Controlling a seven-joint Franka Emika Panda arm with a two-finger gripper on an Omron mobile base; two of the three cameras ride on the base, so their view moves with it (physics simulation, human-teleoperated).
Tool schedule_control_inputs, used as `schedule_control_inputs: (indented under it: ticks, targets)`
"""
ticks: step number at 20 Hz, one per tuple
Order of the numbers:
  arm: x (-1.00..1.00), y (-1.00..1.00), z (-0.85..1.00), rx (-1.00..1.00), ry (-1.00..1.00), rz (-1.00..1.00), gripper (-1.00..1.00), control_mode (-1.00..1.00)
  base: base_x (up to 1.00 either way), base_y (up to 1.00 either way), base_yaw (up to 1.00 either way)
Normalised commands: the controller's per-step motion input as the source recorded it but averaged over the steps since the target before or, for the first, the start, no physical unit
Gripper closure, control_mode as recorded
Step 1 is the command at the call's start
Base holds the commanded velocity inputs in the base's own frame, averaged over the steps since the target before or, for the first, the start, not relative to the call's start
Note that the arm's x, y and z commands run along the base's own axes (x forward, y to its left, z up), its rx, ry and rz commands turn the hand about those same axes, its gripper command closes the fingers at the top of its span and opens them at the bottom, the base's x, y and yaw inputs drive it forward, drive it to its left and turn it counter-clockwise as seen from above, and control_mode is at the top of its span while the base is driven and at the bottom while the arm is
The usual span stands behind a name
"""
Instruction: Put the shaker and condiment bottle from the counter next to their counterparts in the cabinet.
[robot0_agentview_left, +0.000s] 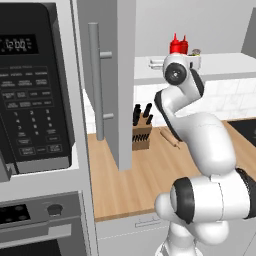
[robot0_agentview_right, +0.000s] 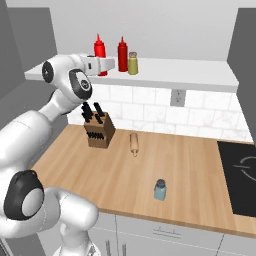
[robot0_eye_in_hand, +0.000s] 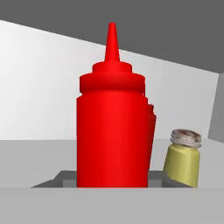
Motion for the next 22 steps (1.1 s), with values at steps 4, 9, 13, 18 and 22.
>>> schedule_control_inputs:
  ticks: [4,9,13,18,22]
  targets:
    - [0.52,0.00,-0.58,0.00,0.00,-0.07,1.00,-1.00,0.00,0.00,0.00]
    - [0.52,0.00,-0.33,0.00,0.00,-0.07,1.00,-1.00,0.00,0.00,0.00]
    - [0.46,0.00,-0.23,0.00,0.00,-0.06,1.00,-1.00,0.00,0.00,0.00]
    - [0.28,-0.02,-0.23,0.00,-0.01,-0.05,1.00,-1.00,0.00,0.00,0.00]
    - [0.14,-0.18,-0.24,0.02,-0.02,-0.01,1.00,-1.00,0.00,0.00,0.00]
